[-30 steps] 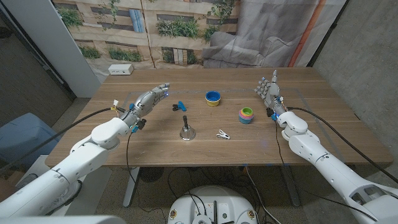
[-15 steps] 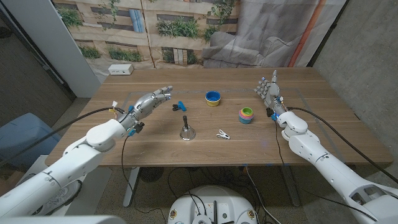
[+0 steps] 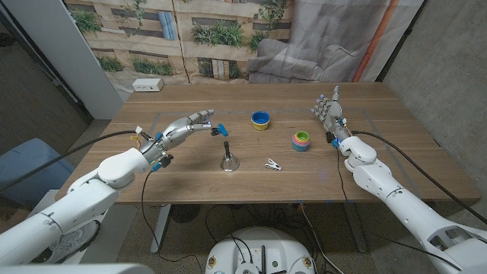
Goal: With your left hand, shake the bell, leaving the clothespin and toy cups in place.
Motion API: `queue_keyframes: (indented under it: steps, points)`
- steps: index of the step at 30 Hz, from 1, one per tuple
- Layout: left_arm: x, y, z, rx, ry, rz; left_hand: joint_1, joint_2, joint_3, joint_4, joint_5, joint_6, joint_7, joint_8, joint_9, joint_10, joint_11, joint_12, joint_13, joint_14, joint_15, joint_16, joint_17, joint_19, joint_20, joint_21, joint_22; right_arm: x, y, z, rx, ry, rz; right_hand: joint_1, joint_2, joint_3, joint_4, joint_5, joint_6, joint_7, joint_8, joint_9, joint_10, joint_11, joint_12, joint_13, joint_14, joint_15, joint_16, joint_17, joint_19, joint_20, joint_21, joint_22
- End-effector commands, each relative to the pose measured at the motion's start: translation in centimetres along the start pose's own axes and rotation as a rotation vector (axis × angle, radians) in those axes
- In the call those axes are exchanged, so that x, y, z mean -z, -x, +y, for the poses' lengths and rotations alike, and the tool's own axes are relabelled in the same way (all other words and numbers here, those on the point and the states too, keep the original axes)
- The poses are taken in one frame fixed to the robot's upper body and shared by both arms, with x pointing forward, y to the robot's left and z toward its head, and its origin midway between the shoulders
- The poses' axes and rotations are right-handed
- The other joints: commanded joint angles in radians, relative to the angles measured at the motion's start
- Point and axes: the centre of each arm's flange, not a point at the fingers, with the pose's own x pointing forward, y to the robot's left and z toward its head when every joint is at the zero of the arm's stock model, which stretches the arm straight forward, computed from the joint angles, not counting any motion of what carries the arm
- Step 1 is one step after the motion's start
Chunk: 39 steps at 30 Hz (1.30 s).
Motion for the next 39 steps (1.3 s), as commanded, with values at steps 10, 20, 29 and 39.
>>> queue_keyframes:
  steps: [10,20,29,39]
  points:
    - [2.2,1.1,-2.2,0.126,-0.055,0.045,0.050,-0.016,0.008,0.003,0.006,-0.011,-0.009,0.001,0.005,-0.011,-0.008,-0.005,0.005,-0.035,-0.066,0.001,0.002,-0.013,0.001,-0.001,0.002,0.0,0.0,-0.1,0.000,0.000,0.000,0.003,0.097,-0.006,-0.001,0.005,-0.013,0.002,0.006,0.004,-0.004,0.002,0.005,0.002,-0.007,0.002,0.007,0.005,0.009,-0.003,0.007,0.003]
    - [2.9,0.5,-3.2,0.117,-0.062,0.037,0.089,-0.034,0.009,0.004,0.007,-0.017,-0.012,0.002,0.005,-0.012,-0.008,-0.004,0.005,-0.071,-0.065,0.001,0.002,-0.073,0.007,-0.011,0.003,0.0,0.0,-0.1,0.000,0.000,0.000,0.003,0.097,-0.006,-0.001,0.005,-0.014,0.002,0.005,0.004,-0.005,0.003,0.005,0.002,-0.007,0.002,0.007,0.005,0.008,-0.002,0.007,0.003]
    - [3.7,-0.3,-5.1,0.146,-0.067,0.033,0.113,-0.043,0.009,0.006,0.006,0.000,-0.015,0.010,0.005,-0.006,-0.008,-0.002,0.005,-0.086,-0.054,0.005,0.002,-0.096,0.016,-0.007,0.004,0.0,0.0,0.0,0.000,0.000,0.000,0.003,0.097,-0.006,-0.001,0.005,-0.014,0.002,0.005,0.004,-0.004,0.004,0.005,0.002,-0.006,0.002,0.007,0.005,0.009,-0.003,0.007,0.003]
    - [4.3,-1.2,-5.9,0.125,-0.065,0.033,0.150,-0.050,0.010,0.007,0.004,0.044,0.004,0.025,0.005,0.031,-0.012,0.007,0.004,-0.059,-0.035,0.017,0.002,-0.083,0.028,0.005,0.004,0.0,0.0,0.0,0.000,0.000,0.000,0.003,0.097,-0.007,-0.001,0.005,-0.012,0.001,0.006,0.004,-0.005,0.002,0.005,0.002,-0.007,0.002,0.007,0.005,0.009,-0.003,0.007,0.003]
